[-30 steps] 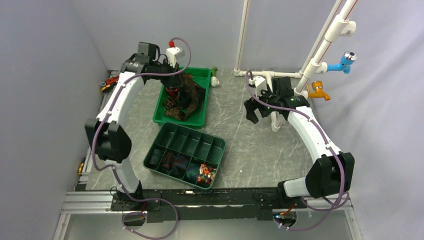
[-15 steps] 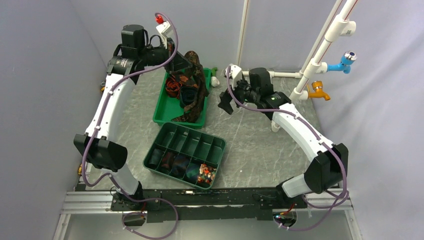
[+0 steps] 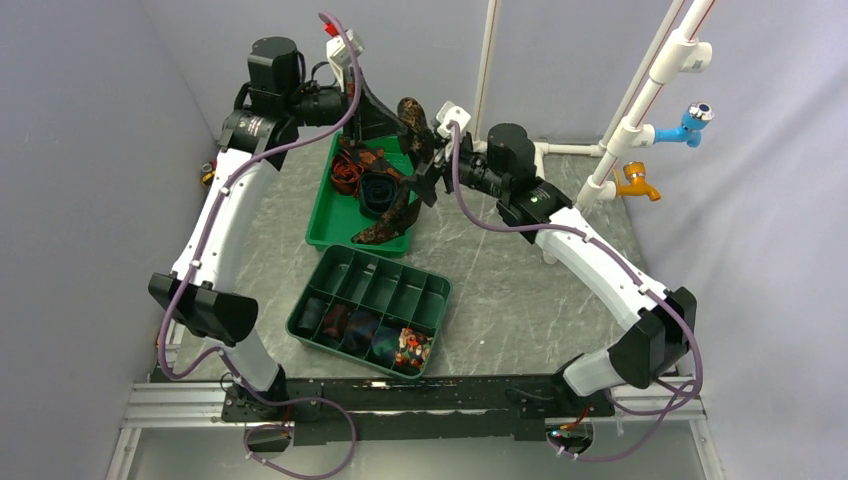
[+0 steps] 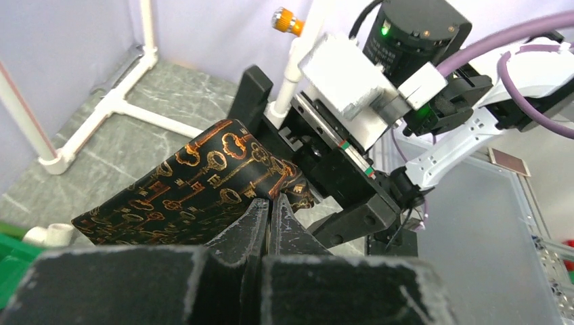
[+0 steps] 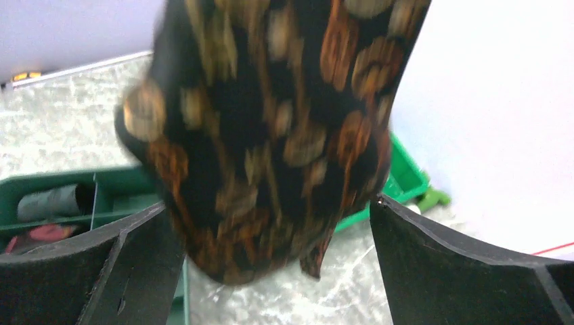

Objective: Roll the ties
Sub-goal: Move the storage box to the corner of the board.

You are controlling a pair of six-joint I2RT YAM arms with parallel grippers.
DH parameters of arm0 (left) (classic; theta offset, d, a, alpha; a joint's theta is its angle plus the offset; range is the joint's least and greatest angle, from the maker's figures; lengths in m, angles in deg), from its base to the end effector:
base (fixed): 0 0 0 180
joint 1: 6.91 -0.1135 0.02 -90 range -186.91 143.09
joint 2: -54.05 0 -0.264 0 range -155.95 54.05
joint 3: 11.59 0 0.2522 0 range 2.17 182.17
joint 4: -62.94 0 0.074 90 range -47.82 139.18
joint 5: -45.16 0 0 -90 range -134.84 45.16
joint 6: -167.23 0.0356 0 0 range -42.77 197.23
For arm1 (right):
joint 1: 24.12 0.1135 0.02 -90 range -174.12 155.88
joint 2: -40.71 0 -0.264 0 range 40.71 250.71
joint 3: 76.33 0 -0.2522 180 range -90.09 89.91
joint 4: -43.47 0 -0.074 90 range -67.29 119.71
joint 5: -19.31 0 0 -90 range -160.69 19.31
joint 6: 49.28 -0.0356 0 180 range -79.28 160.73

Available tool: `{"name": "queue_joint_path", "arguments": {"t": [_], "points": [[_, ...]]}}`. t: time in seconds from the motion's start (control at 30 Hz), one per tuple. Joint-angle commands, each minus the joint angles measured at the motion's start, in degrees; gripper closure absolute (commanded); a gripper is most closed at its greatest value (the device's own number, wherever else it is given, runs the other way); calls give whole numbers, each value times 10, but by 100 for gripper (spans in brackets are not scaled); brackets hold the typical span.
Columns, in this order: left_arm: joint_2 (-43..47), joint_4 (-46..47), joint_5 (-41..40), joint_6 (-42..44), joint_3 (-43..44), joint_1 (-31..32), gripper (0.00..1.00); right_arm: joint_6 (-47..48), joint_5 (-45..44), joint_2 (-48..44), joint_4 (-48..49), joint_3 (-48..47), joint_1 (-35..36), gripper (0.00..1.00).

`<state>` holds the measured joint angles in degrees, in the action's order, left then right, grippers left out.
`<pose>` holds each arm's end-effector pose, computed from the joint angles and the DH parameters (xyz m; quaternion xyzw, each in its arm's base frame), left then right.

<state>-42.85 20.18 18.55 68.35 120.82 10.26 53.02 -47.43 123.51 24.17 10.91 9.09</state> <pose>0.3214 -0.1326 0.5107 0.3925 0.6117 -0.5109 0.4591 0.2773 0.1983 0.4017 -0.4091 0.6381 0.2662 0.5955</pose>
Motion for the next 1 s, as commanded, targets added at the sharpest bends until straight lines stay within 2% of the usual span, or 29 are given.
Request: {"name": "queue_joint_path", "arguments": {"t": [0.0,0.03,0.13,0.17,0.2,0.3,0.33,0.4,0.5,0.63,0.77,0.97], "points": [[19,-5,32,3,19,22,100,-12,-35,6,74,-40,11,7],[21,-11,33,9,15,24,100,-9,-38,5,73,-41,11,22],[34,-24,35,23,-6,23,100,2,-71,-4,59,-38,10,79],[38,-36,32,37,-9,21,98,5,-87,-6,45,-38,10,94],[44,-45,30,47,-15,17,88,7,-102,-11,28,-41,10,100],[68,-34,31,49,-61,-17,43,9,-133,-35,3,-35,-4,100],[77,-21,24,40,-84,-35,34,8,-146,-47,2,-31,-8,100],[88,-3,4,40,-124,-73,26,12,-170,-68,-1,-31,-17,100],[95,-69,-83,154,-151,-97,23,23,-209,-95,3,-43,-34,100],[110,-120,-158,307,-222,-73,23,44,-239,-114,8,-70,-56,100],[108,-163,-215,431,-280,5,23,72,-264,-128,-5,-96,-64,100],[118,-73,-250,468,-386,157,21,87,-313,-148,-15,-68,-80,100]]}}
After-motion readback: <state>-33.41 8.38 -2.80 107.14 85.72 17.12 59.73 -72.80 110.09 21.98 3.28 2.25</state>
